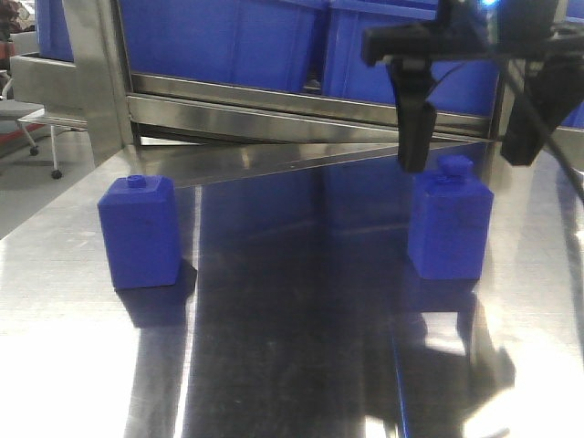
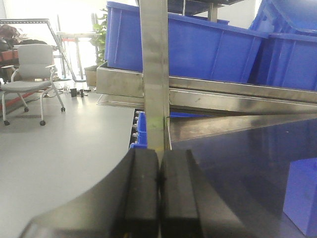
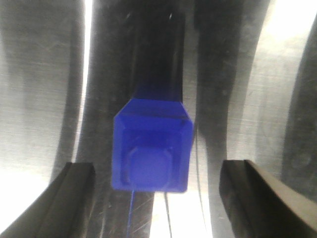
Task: Pick and sort blue part to right shelf
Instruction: 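Lower the right gripper around the nearer blue bottle, close, and lift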
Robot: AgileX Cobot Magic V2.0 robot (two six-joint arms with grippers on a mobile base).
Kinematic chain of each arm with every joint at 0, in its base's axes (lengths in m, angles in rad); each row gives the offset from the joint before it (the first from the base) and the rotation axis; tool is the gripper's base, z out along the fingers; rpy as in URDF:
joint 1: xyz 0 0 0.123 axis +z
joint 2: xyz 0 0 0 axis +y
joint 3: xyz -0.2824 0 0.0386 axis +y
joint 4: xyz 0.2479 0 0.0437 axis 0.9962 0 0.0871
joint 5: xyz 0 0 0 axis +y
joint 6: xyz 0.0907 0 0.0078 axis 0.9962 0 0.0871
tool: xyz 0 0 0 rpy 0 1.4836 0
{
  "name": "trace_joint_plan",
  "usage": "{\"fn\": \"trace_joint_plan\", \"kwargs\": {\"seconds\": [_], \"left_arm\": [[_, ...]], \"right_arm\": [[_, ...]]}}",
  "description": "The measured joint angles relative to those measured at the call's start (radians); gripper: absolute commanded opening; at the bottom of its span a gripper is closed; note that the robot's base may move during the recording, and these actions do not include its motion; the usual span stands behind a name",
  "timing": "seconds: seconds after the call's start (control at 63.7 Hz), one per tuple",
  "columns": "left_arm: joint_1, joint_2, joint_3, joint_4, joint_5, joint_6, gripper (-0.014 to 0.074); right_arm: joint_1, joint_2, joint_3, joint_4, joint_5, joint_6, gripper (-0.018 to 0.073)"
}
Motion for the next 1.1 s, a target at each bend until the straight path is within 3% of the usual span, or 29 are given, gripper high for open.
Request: {"fn": "trace_joint_plan", "kwargs": {"seconds": [0.486,0.722,1.098], "left_arm": [[0.000,0.000,0.000,0.000,0.000,0.000,0.0134],[0.000,0.000,0.000,0.000,0.000,0.000,0.0134],[0.000,0.000,0.000,0.000,0.000,0.000,0.0134]], "right_arm": [[0.000,0.128,-0.004,0.004,-0.025,0.002,0.0573],[0.000,0.145,-0.004,0.014,-0.037,0.004,0.0400],[0.000,0.086,0.005,0.014,-0.051,-0.009,0.0396]]}}
